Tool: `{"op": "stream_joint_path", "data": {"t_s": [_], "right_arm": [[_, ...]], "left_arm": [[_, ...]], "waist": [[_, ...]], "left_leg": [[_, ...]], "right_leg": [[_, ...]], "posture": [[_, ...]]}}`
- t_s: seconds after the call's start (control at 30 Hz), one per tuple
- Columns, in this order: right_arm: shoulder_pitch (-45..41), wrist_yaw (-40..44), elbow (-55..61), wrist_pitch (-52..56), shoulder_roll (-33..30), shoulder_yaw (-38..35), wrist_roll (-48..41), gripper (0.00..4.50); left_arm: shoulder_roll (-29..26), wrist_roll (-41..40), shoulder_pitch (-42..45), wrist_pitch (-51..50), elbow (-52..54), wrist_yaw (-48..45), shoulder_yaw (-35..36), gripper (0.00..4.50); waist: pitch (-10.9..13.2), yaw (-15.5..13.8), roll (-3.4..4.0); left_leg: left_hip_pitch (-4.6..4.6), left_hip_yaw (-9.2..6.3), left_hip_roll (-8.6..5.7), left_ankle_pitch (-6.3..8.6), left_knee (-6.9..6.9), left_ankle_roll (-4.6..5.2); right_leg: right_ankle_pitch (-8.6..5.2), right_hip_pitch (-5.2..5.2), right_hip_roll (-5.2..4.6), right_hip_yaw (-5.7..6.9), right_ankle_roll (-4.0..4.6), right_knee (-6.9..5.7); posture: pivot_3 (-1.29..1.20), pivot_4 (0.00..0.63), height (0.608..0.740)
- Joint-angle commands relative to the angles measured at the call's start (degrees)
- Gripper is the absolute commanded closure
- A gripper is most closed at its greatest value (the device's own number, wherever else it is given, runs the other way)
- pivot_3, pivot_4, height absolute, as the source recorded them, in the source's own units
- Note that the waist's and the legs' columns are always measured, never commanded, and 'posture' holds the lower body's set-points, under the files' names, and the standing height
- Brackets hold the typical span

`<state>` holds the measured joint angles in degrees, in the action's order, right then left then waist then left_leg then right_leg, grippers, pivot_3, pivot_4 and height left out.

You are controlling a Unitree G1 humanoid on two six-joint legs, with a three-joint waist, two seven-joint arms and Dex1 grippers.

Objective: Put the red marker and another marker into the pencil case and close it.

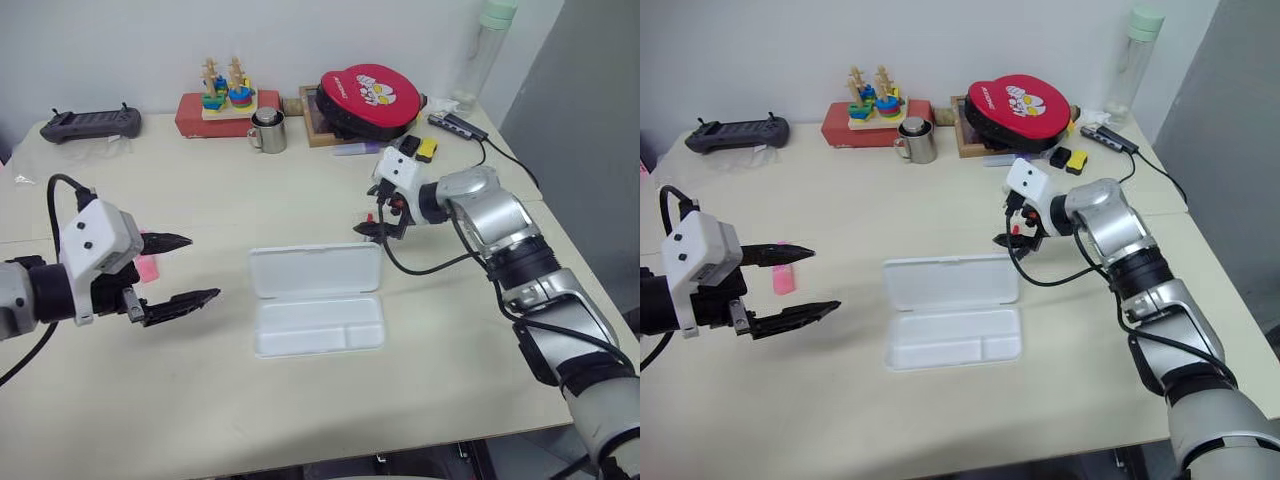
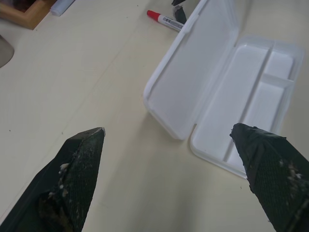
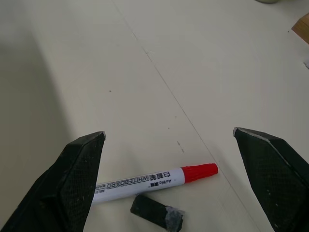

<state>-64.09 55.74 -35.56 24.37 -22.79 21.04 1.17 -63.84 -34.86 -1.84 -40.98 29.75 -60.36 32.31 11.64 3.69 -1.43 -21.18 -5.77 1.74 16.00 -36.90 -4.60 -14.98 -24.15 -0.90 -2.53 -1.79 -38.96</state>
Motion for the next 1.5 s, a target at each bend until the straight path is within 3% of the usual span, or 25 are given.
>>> {"op": "stream_joint_path", "data": {"t_s": [0.03,0.3,0.6,0.83,1.03,1.47,1.5], "right_arm": [[-3.7,-1.8,-6.3,-2.0,1.4,-0.2,2.7,0.03],[-7.7,-3.0,-15.2,1.7,4.4,-0.5,5.9,0.03],[-7.6,-2.8,-11.6,15.8,7.9,-4.0,2.7,0.03],[-8.5,-7.8,-10.8,25.1,10.9,-8.1,0.6,0.03],[-8.3,-11.9,-11.2,26.4,11.8,-9.5,0.9,0.03],[-6.1,-11.6,-9.8,28.8,12.1,-8.0,1.0,0.03],[-5.7,-11.3,-9.6,28.5,12.1,-7.4,1.3,0.19]], "left_arm": [[-0.4,0.6,-0.1,0.2,1.1,0.8,0.3,0.00],[1.1,1.0,-2.0,0.5,2.6,2.3,0.6,0.00],[2.5,1.8,-2.9,1.4,3.0,3.4,-0.2,0.00],[2.5,1.7,-2.2,1.5,2.8,4.2,-1.4,0.00],[2.7,1.5,-1.9,1.3,3.0,4.6,-1.8,0.00],[2.9,1.0,-0.7,0.9,3.4,6.1,-3.2,0.00],[2.9,1.0,-0.4,1.0,3.2,6.3,-3.4,0.00]], "waist": [[0.0,0.1,0.00],[0.0,0.7,0.02],[0.0,1.1,0.02],[0.0,1.1,0.02],[0.0,1.1,0.02],[0.0,1.1,0.02],[0.0,1.1,0.02]], "left_leg": [[0.00,0.00,0.00,0.00,0.00,0.00],[-0.02,-0.03,0.00,0.00,0.00,0.00],[-0.03,-0.06,0.00,0.00,-0.01,0.00],[-0.03,-0.07,0.00,0.00,-0.01,0.00],[-0.03,-0.07,0.00,0.00,-0.01,0.00],[-0.03,-0.08,0.00,0.00,-0.01,0.00],[-0.03,-0.08,0.00,0.00,-0.01,0.00]], "right_leg": [[0.00,0.00,0.00,0.00,0.00,0.01],[0.00,0.00,0.00,0.01,0.00,-0.02],[0.00,-0.01,0.00,0.02,0.00,-0.04],[0.00,0.00,0.01,0.02,0.00,-0.05],[0.00,-0.01,0.01,0.03,0.00,-0.04],[0.00,0.00,0.01,0.03,0.00,-0.04],[0.00,-0.01,0.01,0.03,0.00,-0.04]], "posture": [[0.00,0.150,0.740],[0.00,0.150,0.740],[0.00,0.150,0.740],[0.00,0.150,0.740],[0.00,0.150,0.740],[0.00,0.150,0.740],[0.00,0.150,0.740]]}}
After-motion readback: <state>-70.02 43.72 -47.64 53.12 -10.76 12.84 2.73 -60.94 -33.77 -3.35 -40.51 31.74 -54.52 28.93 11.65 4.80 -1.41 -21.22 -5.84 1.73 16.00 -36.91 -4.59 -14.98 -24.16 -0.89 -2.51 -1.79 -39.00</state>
